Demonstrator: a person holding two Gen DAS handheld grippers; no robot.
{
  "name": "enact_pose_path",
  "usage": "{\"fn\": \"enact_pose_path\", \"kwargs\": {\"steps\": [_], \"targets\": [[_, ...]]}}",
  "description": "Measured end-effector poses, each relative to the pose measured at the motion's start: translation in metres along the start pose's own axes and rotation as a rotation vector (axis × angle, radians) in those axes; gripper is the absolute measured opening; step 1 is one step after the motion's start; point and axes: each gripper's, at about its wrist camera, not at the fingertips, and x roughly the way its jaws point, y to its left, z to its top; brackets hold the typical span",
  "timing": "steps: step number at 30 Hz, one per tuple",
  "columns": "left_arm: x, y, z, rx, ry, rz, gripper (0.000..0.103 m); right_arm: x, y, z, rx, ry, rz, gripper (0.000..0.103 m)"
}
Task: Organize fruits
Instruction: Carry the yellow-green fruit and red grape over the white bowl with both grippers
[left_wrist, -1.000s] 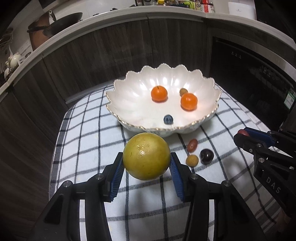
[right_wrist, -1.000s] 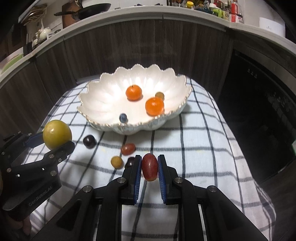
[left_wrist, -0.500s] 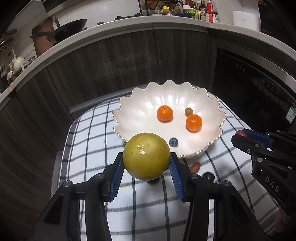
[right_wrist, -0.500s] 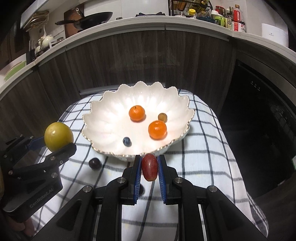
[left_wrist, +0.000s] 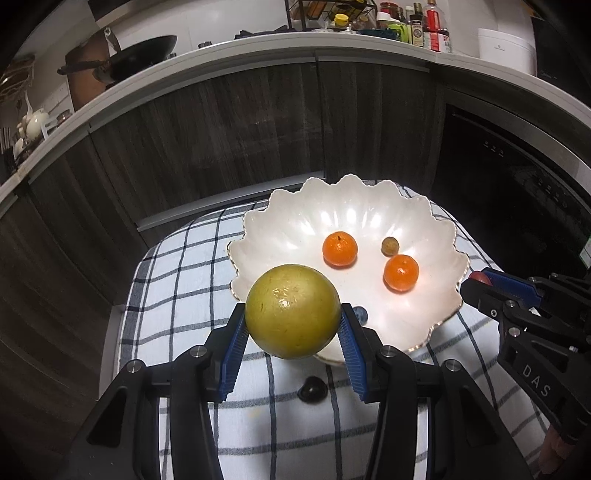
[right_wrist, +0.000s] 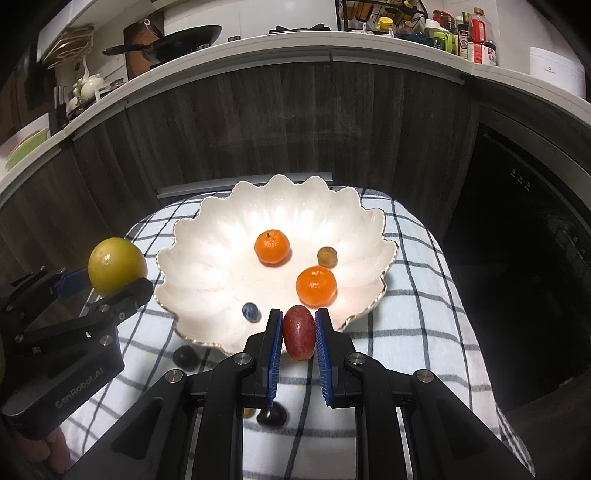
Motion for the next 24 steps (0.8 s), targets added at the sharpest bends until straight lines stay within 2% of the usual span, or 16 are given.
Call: {"fn": "enact_pose_path", "kwargs": {"steps": [12, 24], "targets": [[0.027, 0.004, 0.018, -0.02, 0.013, -0.024, 0.047, 0.028, 0.0, 0.02, 0.016, 0.028, 0.008, 0.019], [0.05, 0.0, 0.023, -0.012, 0.043, -0.037, 0.048, 0.052, 0.006, 0.022, 0.001, 0.083, 0.023, 0.019]]}}
